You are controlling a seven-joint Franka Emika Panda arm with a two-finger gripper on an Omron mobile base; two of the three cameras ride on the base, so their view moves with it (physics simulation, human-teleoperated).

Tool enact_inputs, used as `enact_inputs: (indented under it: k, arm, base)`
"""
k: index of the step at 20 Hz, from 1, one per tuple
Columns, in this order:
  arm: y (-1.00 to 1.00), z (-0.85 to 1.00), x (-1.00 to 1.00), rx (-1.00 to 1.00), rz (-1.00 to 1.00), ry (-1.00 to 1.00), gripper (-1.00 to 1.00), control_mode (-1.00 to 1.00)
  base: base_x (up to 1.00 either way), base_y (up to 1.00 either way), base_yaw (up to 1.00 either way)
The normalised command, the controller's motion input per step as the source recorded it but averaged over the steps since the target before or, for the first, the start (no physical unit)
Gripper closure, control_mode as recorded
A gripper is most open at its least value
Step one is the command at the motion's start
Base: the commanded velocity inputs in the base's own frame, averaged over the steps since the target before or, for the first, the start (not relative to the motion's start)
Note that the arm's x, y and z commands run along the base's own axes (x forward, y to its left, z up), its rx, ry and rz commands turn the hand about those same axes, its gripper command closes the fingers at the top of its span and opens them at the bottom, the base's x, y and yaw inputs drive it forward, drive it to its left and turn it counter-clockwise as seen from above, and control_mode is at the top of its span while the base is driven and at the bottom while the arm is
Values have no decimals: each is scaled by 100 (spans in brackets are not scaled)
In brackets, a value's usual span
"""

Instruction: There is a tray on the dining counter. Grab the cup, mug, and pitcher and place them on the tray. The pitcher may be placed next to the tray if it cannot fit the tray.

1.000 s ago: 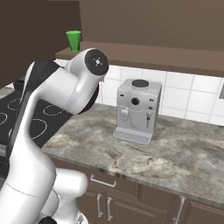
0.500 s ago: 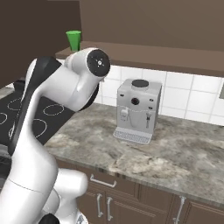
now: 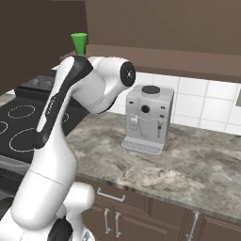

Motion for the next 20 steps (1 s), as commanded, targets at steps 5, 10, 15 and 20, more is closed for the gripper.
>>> enact_inputs:
  k: [5,10,15,20]
  arm:
    - [5,0,53,4,6,0,-100,-100]
    - [8,7,38,0,4,0,-100,-100]
    - [12,13,21,-1,0,0,-100,-100]
    - [9,10,22,0,0,1,-100,-100]
  base:
    - [0,0,0]
    - [0,0,0]
    - [0,0,0]
    - [0,0,0]
